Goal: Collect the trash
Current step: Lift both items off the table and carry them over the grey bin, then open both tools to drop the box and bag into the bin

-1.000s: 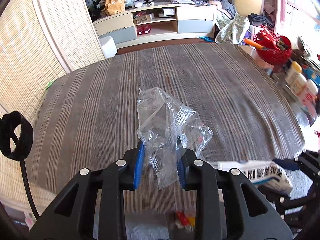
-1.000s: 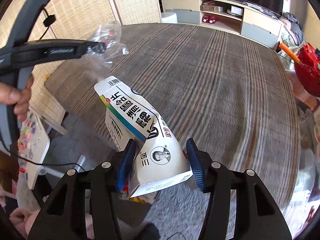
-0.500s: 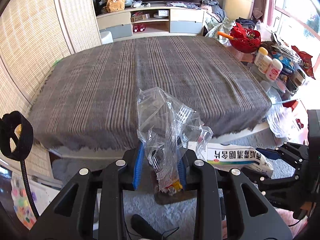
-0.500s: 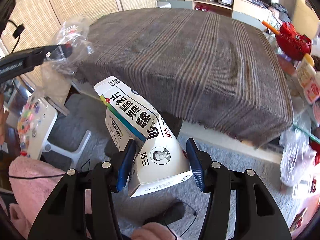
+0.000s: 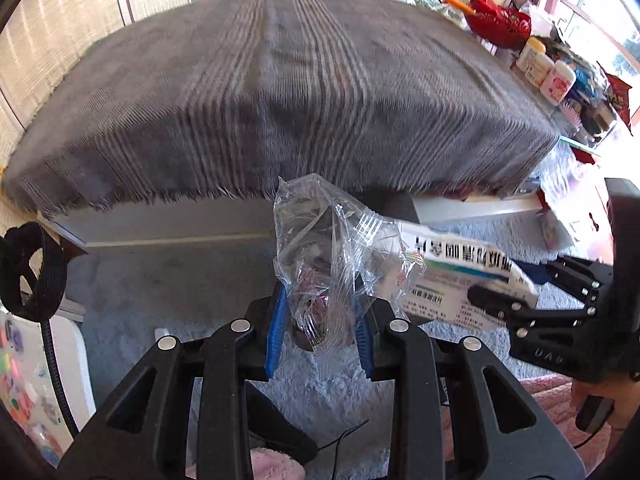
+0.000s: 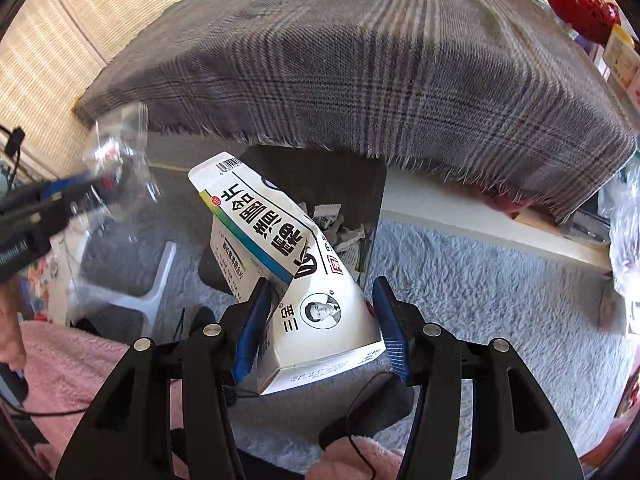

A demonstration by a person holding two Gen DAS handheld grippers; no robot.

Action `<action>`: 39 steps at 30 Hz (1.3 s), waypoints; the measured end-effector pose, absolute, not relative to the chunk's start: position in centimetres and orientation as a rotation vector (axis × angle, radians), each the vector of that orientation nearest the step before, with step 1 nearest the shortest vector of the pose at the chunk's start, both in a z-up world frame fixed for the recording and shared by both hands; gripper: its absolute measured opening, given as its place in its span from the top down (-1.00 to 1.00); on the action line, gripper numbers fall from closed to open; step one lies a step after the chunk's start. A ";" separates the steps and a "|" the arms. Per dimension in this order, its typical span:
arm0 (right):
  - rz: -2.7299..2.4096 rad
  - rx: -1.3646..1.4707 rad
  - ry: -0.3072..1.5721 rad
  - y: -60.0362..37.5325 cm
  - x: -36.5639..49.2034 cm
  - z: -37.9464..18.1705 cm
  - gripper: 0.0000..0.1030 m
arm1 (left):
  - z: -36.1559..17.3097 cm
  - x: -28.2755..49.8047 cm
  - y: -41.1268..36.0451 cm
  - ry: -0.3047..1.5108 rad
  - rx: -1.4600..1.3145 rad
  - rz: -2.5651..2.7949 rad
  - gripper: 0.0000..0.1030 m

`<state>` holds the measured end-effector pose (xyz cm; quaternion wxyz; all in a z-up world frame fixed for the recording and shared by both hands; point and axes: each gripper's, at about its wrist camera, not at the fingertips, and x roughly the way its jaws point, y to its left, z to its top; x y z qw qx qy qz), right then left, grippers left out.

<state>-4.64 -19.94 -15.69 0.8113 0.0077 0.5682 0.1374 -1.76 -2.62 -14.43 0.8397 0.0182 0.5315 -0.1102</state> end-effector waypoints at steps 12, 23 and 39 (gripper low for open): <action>0.293 0.032 1.257 -19.2 -1.7 -19.6 -0.05 | -21.7 0.1 -3.2 1.230 0.043 -0.258 0.45; 0.283 0.081 1.257 -19.4 0.3 -21.0 -0.05 | -25.7 1.6 -3.4 1.264 0.009 -0.264 0.43; 0.232 0.126 1.211 -19.4 1.7 -20.5 -0.87 | -25.0 2.1 -3.3 1.236 -0.004 -0.264 -0.60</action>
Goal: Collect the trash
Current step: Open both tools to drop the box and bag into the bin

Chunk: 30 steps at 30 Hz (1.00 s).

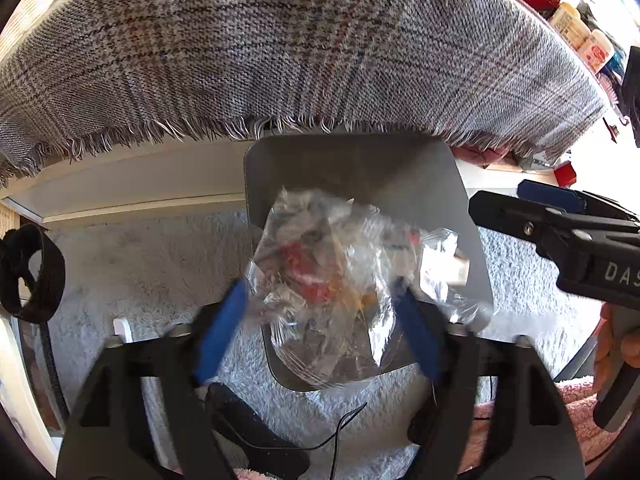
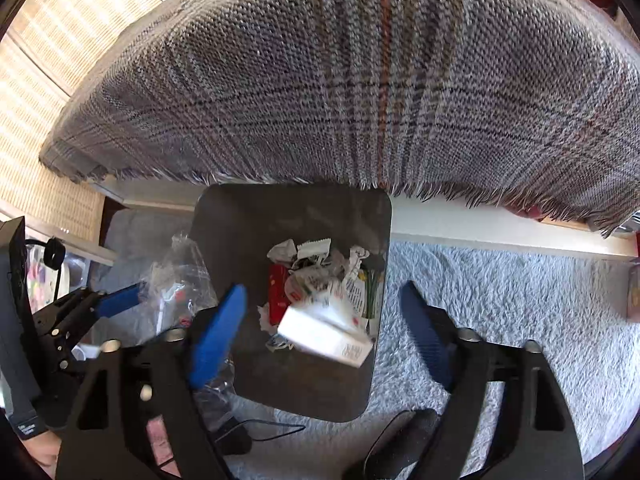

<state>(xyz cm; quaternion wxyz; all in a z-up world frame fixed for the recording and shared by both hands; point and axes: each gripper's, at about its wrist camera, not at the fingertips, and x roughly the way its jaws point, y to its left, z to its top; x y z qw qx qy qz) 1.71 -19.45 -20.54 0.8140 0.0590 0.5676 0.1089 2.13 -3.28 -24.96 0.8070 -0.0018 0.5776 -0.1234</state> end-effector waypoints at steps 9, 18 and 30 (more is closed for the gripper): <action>0.240 0.144 1.211 -19.3 2.0 -20.4 -0.93 | -23.4 1.4 -2.5 1.216 0.009 -0.274 -0.84; 0.239 0.166 1.177 -19.6 1.8 -19.1 -0.93 | -22.1 1.4 -2.9 1.187 0.018 -0.276 -0.84; 0.177 0.130 1.046 -20.3 -0.8 -14.7 -0.93 | -17.5 0.3 -1.5 1.060 0.030 -0.229 -0.84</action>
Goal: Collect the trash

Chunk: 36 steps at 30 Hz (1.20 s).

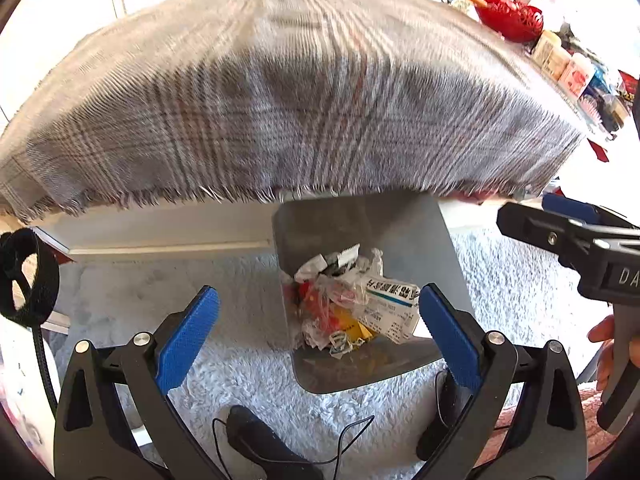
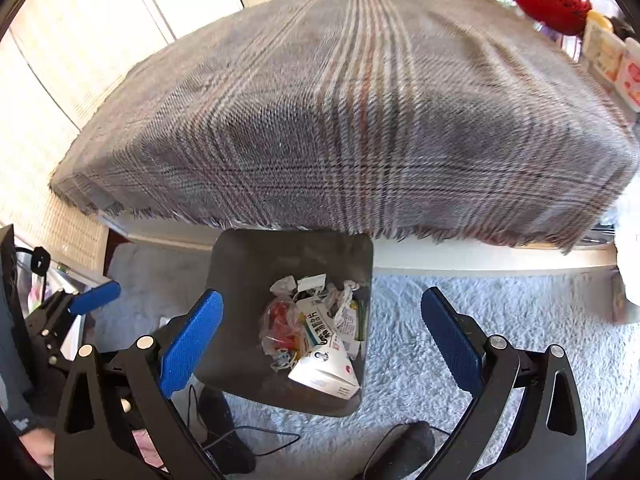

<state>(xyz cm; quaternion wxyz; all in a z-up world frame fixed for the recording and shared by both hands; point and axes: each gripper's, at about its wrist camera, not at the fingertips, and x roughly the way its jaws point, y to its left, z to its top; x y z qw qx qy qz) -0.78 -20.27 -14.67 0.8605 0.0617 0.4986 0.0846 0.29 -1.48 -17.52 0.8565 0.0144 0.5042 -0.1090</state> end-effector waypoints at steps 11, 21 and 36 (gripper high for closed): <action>0.132 0.074 0.835 -21.4 -4.6 -8.4 -0.94 | -11.0 -2.5 -0.5 0.855 0.045 -0.192 -0.84; 0.082 0.021 0.607 -22.9 -7.9 -3.5 -0.94 | -5.1 -5.9 2.0 0.641 0.023 -0.147 -0.84; 0.054 0.009 0.384 -24.0 -13.0 -0.4 -0.94 | -1.6 -8.8 3.6 0.435 0.032 -0.098 -0.84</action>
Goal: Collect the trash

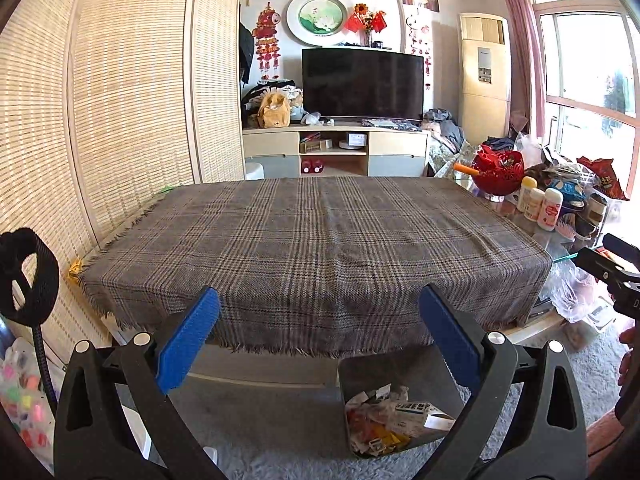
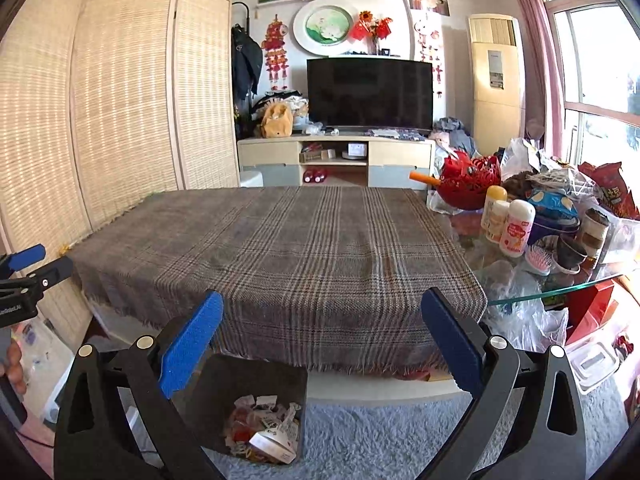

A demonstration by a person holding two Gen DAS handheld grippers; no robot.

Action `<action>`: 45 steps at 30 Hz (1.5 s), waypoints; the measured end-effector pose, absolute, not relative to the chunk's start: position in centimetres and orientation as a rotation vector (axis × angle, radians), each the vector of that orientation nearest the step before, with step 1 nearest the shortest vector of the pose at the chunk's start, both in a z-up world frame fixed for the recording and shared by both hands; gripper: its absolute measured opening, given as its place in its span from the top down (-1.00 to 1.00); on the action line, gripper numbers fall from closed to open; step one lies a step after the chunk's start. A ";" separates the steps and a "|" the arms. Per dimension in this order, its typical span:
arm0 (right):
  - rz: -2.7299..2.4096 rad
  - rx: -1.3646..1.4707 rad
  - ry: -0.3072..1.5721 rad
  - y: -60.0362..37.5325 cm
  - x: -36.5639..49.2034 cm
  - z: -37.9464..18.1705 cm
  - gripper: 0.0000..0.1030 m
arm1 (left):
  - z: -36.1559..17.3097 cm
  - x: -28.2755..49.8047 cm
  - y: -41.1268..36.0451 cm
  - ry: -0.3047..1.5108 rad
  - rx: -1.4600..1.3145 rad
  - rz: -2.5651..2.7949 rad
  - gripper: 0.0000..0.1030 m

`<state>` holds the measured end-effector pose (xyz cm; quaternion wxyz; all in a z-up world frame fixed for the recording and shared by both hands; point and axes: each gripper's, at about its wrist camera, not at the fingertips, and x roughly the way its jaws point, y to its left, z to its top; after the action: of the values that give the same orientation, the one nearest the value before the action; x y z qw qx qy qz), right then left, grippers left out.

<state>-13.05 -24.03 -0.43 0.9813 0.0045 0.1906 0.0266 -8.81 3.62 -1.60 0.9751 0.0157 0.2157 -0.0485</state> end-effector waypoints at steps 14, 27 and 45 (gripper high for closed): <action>0.030 0.039 0.301 -24.3 -13.9 0.4 -0.94 | -2.4 -8.8 4.4 0.393 0.040 -0.042 -0.84; 0.044 0.065 0.335 -24.7 -13.4 -0.2 -0.94 | -2.2 -8.9 3.5 0.375 0.054 -0.069 -0.84; 0.049 0.056 0.360 -24.7 -13.1 -0.6 -0.94 | -2.2 -9.2 3.1 0.377 0.044 -0.086 -0.84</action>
<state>-13.07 -24.67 -0.58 0.9831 0.0276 0.1792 0.0245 -9.16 3.11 -2.16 0.9811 0.0219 0.1874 -0.0429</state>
